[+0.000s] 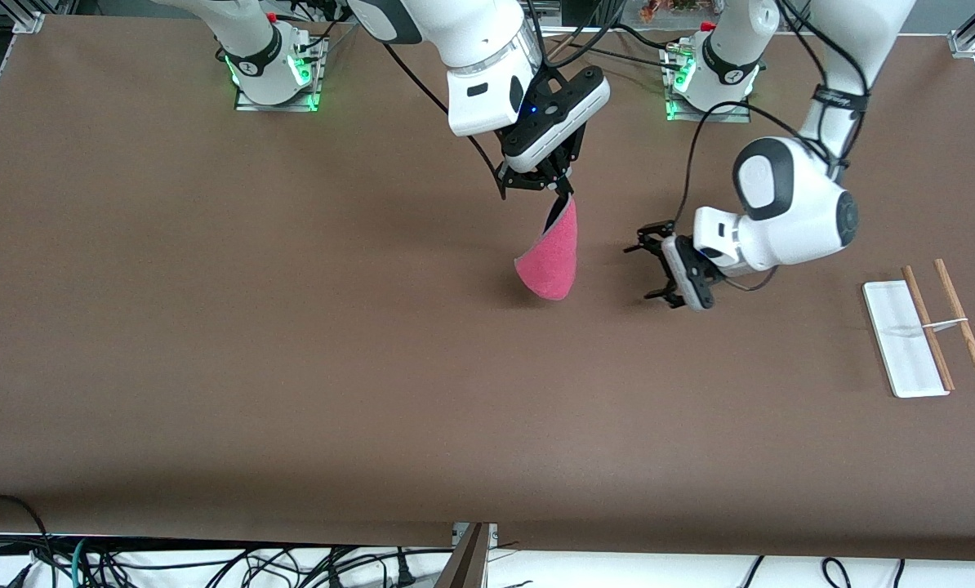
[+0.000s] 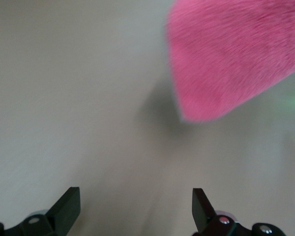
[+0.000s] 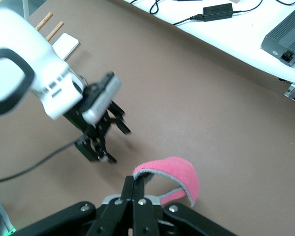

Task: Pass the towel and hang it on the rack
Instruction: 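Hold the towel up with the right gripper while the left gripper approaches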

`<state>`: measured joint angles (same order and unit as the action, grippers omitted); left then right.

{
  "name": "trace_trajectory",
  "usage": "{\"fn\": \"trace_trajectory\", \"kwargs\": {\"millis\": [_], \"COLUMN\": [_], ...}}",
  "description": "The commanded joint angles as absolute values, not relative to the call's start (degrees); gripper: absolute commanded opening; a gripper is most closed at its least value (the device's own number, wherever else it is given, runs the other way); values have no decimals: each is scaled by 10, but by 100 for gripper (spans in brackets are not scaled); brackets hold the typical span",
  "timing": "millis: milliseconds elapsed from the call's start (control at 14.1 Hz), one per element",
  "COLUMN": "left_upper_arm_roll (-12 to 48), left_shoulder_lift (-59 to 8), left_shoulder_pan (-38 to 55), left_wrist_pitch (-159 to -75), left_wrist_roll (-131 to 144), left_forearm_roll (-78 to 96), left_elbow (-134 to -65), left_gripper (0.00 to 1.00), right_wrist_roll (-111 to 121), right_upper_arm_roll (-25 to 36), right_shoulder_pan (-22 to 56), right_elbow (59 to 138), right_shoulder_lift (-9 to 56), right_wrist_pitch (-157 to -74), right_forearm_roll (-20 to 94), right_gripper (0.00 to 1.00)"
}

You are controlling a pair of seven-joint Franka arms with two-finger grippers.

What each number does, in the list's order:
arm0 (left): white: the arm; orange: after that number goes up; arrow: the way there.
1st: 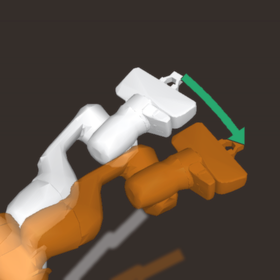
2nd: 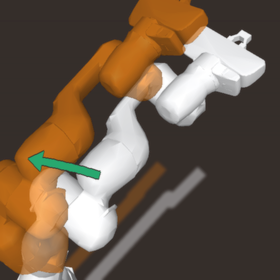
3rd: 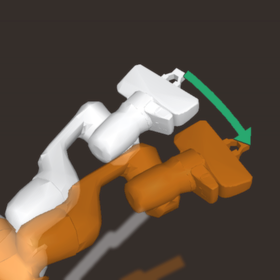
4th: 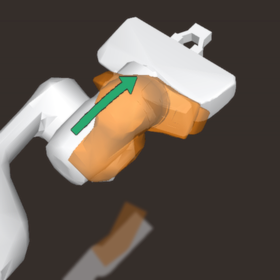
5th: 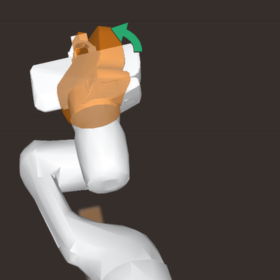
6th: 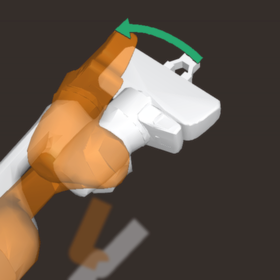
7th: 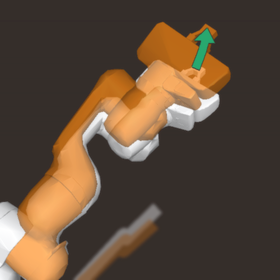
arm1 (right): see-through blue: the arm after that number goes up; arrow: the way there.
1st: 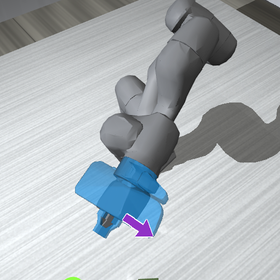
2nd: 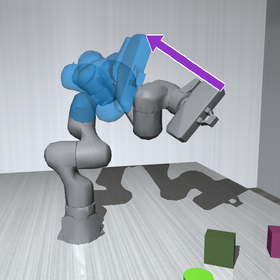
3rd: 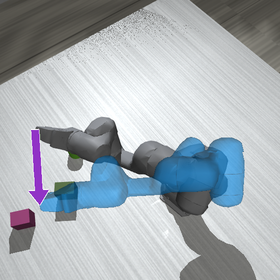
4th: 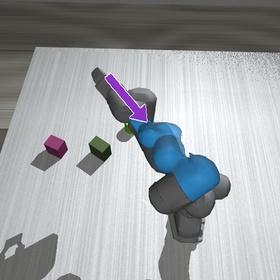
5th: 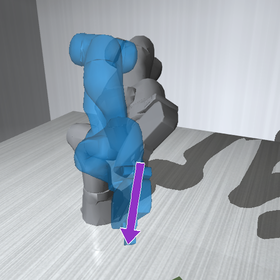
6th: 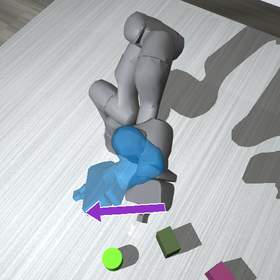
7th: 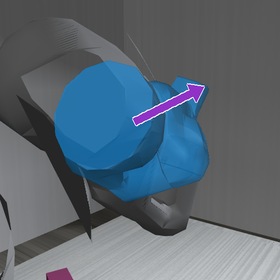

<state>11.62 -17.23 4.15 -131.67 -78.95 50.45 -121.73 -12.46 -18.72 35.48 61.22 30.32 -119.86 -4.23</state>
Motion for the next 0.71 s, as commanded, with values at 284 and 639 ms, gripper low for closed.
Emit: {"fn": "trace_trajectory", "kwargs": {"millis": [284,639], "left_upper_arm_roll": [114,114], "left_shoulder_lift": [-219,-240], "left_shoulder_pan": [91,122], "left_wrist_pitch": [-1330,-1344], "left_wrist_roll": [-1055,-1205], "left_forearm_roll": [649,697], "left_elbow": [-1218,-1212], "left_gripper": [100,99], "right_wrist_roll": [-120,-119], "right_upper_arm_roll": [-189,-189], "right_shoulder_pan": [356,359], "right_elbow": [612,615], "right_shoulder_lift": [307,313], "right_wrist_pitch": [-1227,-1239], "right_forearm_roll": [-36,-38], "right_gripper": [0,0]}}
